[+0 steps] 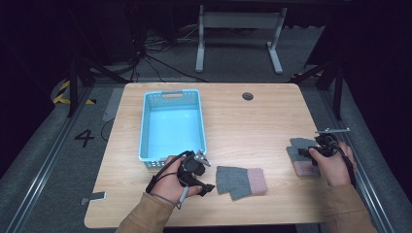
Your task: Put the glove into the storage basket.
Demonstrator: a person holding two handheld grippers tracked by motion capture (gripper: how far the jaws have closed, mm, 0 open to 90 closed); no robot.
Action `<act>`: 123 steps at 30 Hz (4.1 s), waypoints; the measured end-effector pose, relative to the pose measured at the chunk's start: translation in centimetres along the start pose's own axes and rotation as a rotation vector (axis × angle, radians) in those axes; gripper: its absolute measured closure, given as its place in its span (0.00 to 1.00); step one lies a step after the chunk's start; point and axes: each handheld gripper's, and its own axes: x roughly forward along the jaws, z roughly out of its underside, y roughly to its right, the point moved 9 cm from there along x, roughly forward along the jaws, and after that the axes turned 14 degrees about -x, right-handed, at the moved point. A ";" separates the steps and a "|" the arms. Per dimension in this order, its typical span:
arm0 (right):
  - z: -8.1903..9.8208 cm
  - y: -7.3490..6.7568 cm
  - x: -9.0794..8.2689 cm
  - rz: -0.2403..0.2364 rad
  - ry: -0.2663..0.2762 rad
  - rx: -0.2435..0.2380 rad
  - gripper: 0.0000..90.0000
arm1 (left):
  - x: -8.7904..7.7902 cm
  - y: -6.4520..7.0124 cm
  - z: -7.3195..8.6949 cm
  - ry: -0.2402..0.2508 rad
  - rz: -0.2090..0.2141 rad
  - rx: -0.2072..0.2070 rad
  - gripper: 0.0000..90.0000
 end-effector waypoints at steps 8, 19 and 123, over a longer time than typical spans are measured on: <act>0.6 -0.2 0.4 0.006 -0.053 -0.014 0.65 | 0.0 0.0 0.0 0.000 0.000 0.000 0.42; 0.6 -0.5 0.7 0.019 -0.058 -0.060 0.90 | 0.2 0.1 0.0 -0.007 -0.004 0.007 0.41; -1.5 -20.5 -4.2 -0.524 0.116 -0.767 0.75 | 2.3 1.1 -1.6 0.008 0.043 0.095 0.69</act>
